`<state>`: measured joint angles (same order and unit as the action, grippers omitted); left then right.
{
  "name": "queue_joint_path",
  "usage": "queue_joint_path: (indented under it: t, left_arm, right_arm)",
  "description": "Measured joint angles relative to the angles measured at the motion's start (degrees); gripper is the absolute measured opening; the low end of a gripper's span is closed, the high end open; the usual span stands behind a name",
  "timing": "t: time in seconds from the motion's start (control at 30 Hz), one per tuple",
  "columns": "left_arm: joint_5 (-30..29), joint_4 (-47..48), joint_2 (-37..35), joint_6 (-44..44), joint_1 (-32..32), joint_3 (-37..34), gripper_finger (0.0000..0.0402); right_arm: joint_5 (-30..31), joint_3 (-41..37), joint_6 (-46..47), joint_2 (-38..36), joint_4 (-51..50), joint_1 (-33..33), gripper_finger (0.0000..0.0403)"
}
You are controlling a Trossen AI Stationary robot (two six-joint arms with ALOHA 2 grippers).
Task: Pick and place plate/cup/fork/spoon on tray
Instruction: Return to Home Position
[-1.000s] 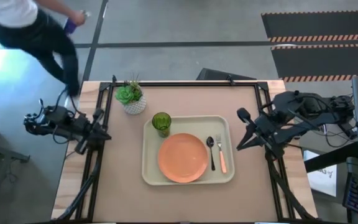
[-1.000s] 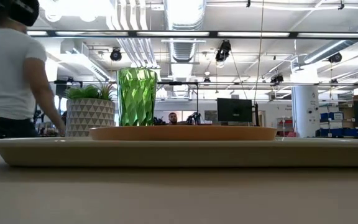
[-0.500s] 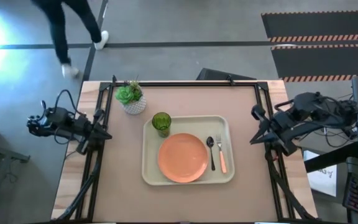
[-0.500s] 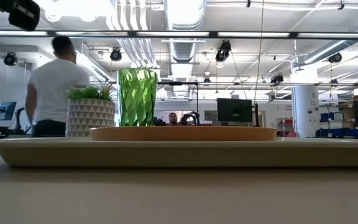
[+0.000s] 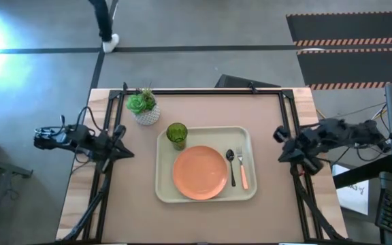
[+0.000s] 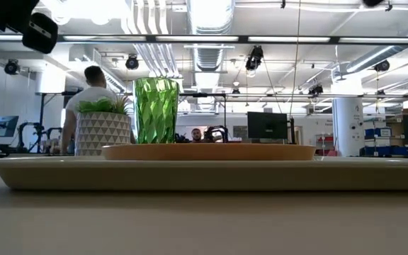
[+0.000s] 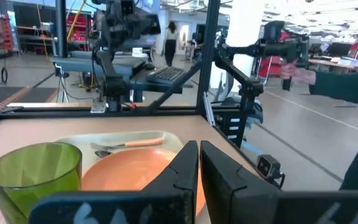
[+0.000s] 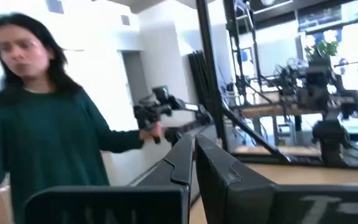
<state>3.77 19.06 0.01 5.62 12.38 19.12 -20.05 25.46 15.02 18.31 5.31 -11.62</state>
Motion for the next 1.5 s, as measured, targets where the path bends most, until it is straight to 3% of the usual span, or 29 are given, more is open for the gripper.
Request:
queue_joint_path:
  t: [0.4, 0.7, 0.93, 1.07, 1.2, 1.4, 1.5]
  left_arm:
    - [0.0, -5.6, 0.0, 0.1, 0.0, -4.0, 0.0]
    - [-0.6, -5.6, 0.0, -2.9, 0.0, -4.4, 0.0]
    - [-10.8, -5.0, 0.4, -6.0, 0.0, -4.9, 0.0]
    - [-14.9, -4.7, 0.3, -6.0, 0.0, -8.3, 0.0]
    - [-14.9, -7.7, 0.4, -4.6, 0.0, -13.4, 0.0]
    - [-15.3, -18.5, 0.3, -7.2, 0.0, -17.1, 0.0]
    - [-17.1, -19.4, 0.3, -10.9, 0.0, -17.1, 0.0]
  right_arm:
    - [0.6, -24.1, 7.5, -6.9, 27.4, 0.0, 0.0009]
    - [-1.4, -24.7, -0.3, -8.3, 23.8, 0.2, 0.0009]
    - [-1.2, -24.8, -3.7, -8.2, 14.4, 0.2, 0.0009]
    - [2.6, -24.8, -4.4, -8.1, 10.8, 0.2, 0.0009]
    - [5.5, -24.8, -14.2, -8.1, 10.8, 0.4, 0.0009]
    - [19.7, -24.3, -17.6, -8.1, 11.1, 0.4, 0.0009]
    - [22.8, -23.5, -17.6, -8.2, 11.3, 0.4, 0.0009]
